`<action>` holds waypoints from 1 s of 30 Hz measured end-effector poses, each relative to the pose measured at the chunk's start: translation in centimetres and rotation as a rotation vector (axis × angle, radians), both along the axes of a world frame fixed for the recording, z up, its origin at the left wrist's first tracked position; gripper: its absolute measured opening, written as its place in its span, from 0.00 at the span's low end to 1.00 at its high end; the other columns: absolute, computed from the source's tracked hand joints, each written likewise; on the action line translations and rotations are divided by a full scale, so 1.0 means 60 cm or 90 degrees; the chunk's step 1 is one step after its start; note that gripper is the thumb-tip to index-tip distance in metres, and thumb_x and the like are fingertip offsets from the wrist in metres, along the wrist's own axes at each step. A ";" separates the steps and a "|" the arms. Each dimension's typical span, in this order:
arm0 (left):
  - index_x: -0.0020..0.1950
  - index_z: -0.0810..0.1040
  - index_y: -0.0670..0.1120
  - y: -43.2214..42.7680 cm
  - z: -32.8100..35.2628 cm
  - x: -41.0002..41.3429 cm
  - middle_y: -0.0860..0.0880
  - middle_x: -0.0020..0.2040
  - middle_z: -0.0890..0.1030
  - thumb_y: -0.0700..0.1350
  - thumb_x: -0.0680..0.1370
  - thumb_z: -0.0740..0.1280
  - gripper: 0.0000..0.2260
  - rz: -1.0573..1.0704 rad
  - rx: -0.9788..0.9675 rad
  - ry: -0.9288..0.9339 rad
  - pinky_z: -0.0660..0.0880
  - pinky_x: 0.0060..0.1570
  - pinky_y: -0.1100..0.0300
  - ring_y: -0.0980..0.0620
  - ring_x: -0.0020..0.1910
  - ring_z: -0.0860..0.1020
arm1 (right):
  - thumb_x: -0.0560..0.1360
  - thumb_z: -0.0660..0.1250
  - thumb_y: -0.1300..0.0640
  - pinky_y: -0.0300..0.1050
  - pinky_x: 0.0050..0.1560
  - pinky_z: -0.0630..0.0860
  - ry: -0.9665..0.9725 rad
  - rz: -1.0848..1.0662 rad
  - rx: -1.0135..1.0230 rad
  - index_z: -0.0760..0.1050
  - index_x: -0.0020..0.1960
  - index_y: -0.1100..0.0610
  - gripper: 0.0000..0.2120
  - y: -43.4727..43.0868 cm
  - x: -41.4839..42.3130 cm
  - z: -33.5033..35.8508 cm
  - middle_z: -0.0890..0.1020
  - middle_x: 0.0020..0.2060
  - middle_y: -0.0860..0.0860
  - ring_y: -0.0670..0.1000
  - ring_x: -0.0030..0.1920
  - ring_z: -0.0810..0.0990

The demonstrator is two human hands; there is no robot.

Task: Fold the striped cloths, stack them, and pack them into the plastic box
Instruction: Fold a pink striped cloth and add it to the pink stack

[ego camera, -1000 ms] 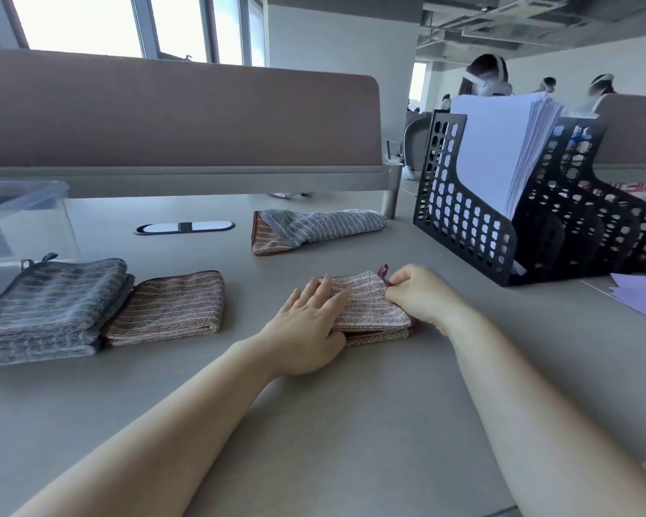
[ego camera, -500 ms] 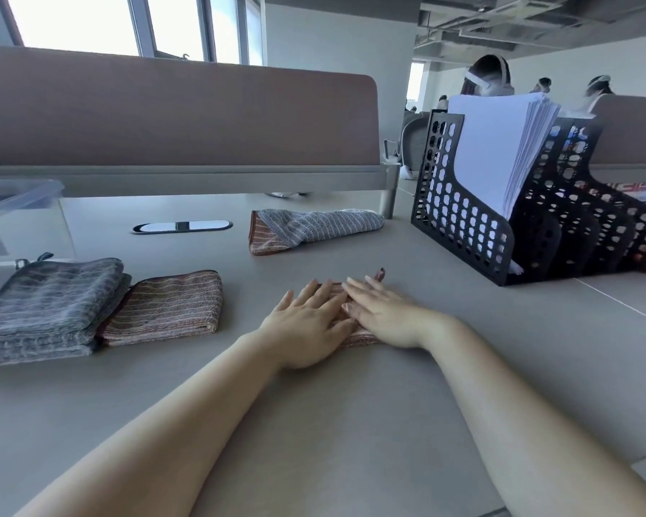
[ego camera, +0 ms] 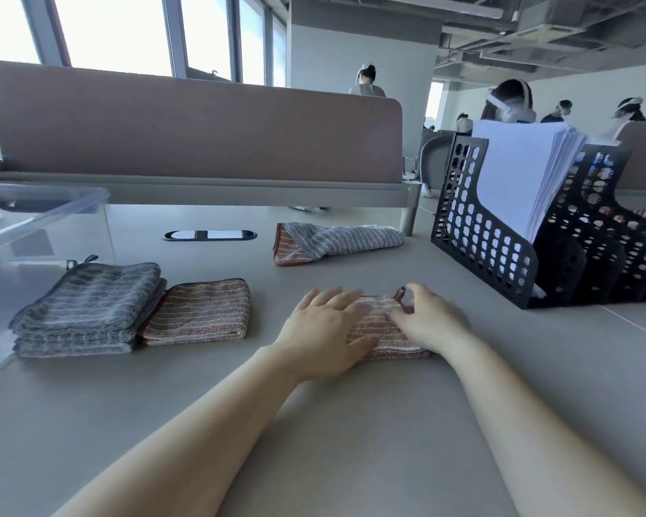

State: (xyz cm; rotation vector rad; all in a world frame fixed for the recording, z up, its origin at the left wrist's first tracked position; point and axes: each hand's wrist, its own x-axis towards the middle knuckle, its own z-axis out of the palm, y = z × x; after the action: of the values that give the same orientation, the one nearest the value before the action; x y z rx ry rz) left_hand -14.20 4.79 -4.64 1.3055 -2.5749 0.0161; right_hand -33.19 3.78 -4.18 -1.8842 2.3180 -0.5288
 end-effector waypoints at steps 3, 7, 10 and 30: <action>0.66 0.72 0.55 0.014 0.007 -0.001 0.54 0.68 0.73 0.64 0.76 0.56 0.23 -0.023 -0.035 0.012 0.56 0.69 0.54 0.50 0.70 0.66 | 0.72 0.66 0.46 0.48 0.60 0.72 -0.094 -0.001 0.021 0.67 0.67 0.52 0.26 -0.003 0.020 0.005 0.76 0.63 0.51 0.56 0.62 0.73; 0.68 0.67 0.51 0.019 0.009 0.011 0.50 0.68 0.72 0.72 0.71 0.57 0.34 0.075 -0.019 -0.021 0.58 0.69 0.52 0.48 0.68 0.68 | 0.68 0.72 0.60 0.49 0.59 0.74 -0.356 0.006 -0.015 0.68 0.65 0.56 0.27 -0.016 0.052 0.016 0.77 0.56 0.55 0.55 0.56 0.76; 0.71 0.60 0.52 0.030 0.021 0.022 0.48 0.67 0.69 0.75 0.65 0.60 0.42 0.133 -0.019 0.030 0.62 0.66 0.51 0.45 0.67 0.69 | 0.67 0.73 0.64 0.48 0.48 0.77 -0.586 0.016 -0.054 0.70 0.62 0.58 0.25 -0.021 0.088 0.043 0.79 0.48 0.57 0.55 0.47 0.79; 0.56 0.74 0.44 -0.010 0.083 0.256 0.45 0.50 0.81 0.47 0.75 0.71 0.13 0.273 0.260 1.186 0.79 0.43 0.55 0.49 0.45 0.81 | 0.75 0.68 0.65 0.40 0.32 0.78 -0.963 0.191 -0.034 0.68 0.57 0.56 0.14 -0.089 0.311 0.066 0.78 0.46 0.52 0.48 0.39 0.79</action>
State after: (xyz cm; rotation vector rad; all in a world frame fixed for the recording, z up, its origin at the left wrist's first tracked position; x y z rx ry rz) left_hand 1.18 4.19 0.37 0.9796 -0.7012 -1.0762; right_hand -14.52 -1.59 -0.23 -1.0111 0.9899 -1.3146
